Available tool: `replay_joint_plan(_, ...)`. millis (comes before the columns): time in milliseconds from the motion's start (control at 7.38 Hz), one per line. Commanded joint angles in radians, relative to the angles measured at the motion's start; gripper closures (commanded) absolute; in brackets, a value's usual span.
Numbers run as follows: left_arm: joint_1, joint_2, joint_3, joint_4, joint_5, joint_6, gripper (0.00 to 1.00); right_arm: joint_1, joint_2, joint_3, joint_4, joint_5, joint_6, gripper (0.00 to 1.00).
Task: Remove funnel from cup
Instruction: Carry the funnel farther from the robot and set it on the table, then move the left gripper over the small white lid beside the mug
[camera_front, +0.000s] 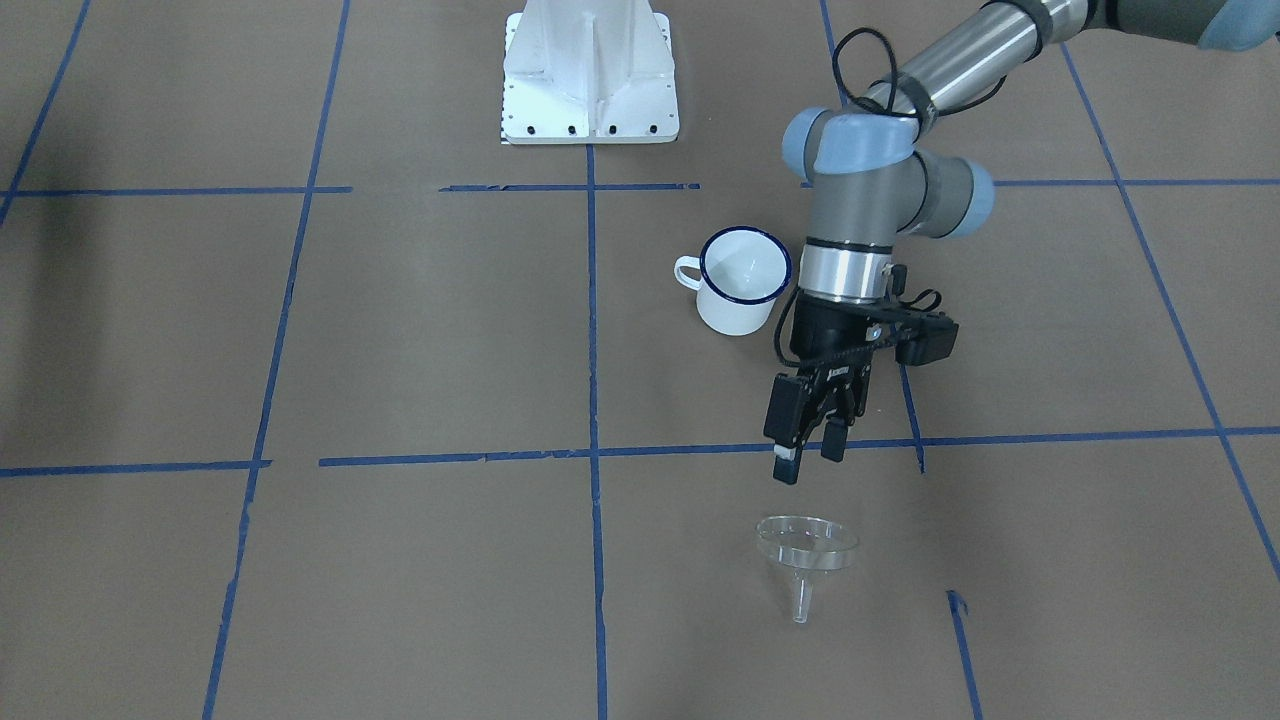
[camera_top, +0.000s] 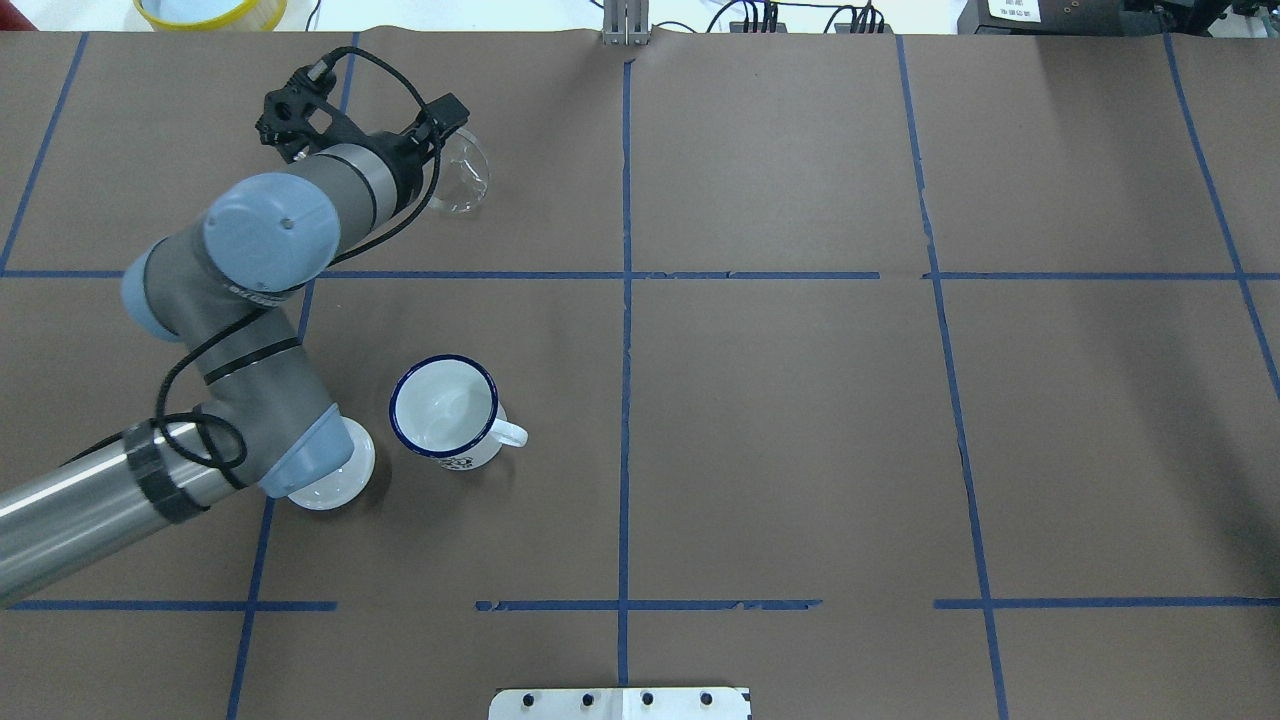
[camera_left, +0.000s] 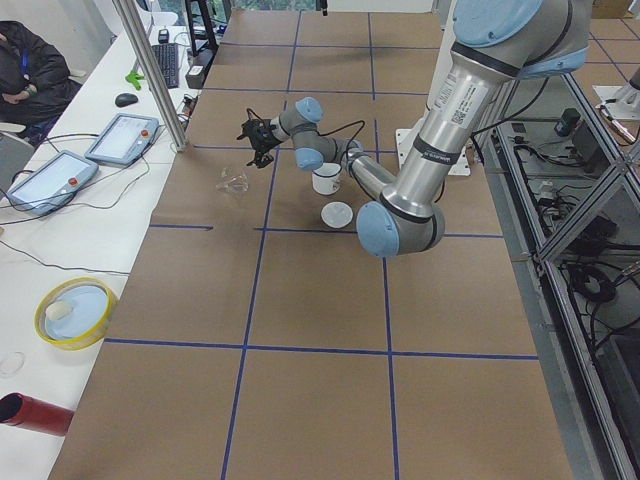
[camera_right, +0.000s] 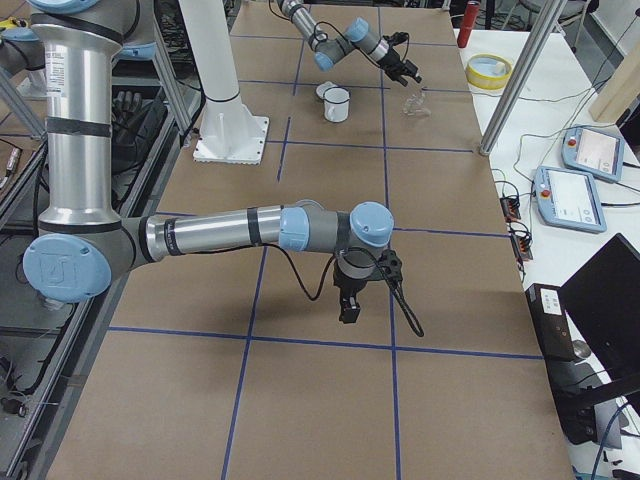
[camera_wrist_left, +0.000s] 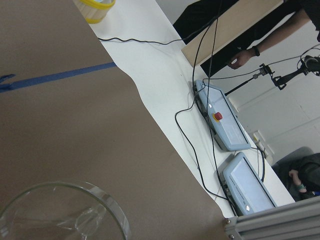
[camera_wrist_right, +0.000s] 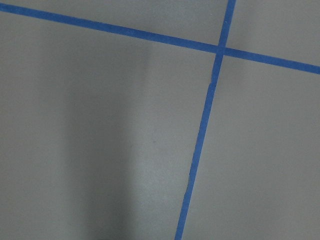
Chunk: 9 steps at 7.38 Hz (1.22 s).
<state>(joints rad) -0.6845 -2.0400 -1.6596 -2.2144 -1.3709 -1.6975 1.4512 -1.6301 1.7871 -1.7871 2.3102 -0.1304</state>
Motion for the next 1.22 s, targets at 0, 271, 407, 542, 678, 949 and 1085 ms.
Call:
replay_joint_plan(0, -0.012, 0.145, -0.311, 0.277, -0.166, 0.274, 0.01, 0.0, 0.001, 0.0, 0.0, 0.0, 0.0, 0.0)
replay_joint_plan(271, -0.024, 0.22, -0.495, 0.567, -0.297, 0.515, 0.01, 0.0, 0.0, 0.0, 0.0, 0.0, 0.0, 0.0)
replay_joint_plan(407, -0.049, 0.292, -0.531, 0.594, -0.392, 0.682, 0.0, 0.0, 0.0, 0.0, 0.0, 0.0, 0.0, 0.0)
replay_joint_plan(542, -0.047, 0.323, -0.543, 0.588, -0.427, 0.715, 0.0, 0.0, 0.0, -0.002, 0.0, 0.0, 0.0, 0.0)
replay_joint_plan(678, -0.012, 0.328, -0.533, 0.581, -0.428, 0.71, 0.0, 0.0, 0.0, -0.002, 0.0, 0.0, 0.0, 0.0)
replay_joint_plan(949, 0.08, 0.342, -0.462, 0.537, -0.422, 0.667, 0.0, 0.0, 0.0, -0.002, 0.0, 0.0, 0.0, 0.0)
replay_joint_plan(1085, 0.103, 0.353, -0.407, 0.466, -0.421, 0.664, 0.0, 0.0, 0.0, 0.0, 0.0, 0.0, 0.0, 0.0)
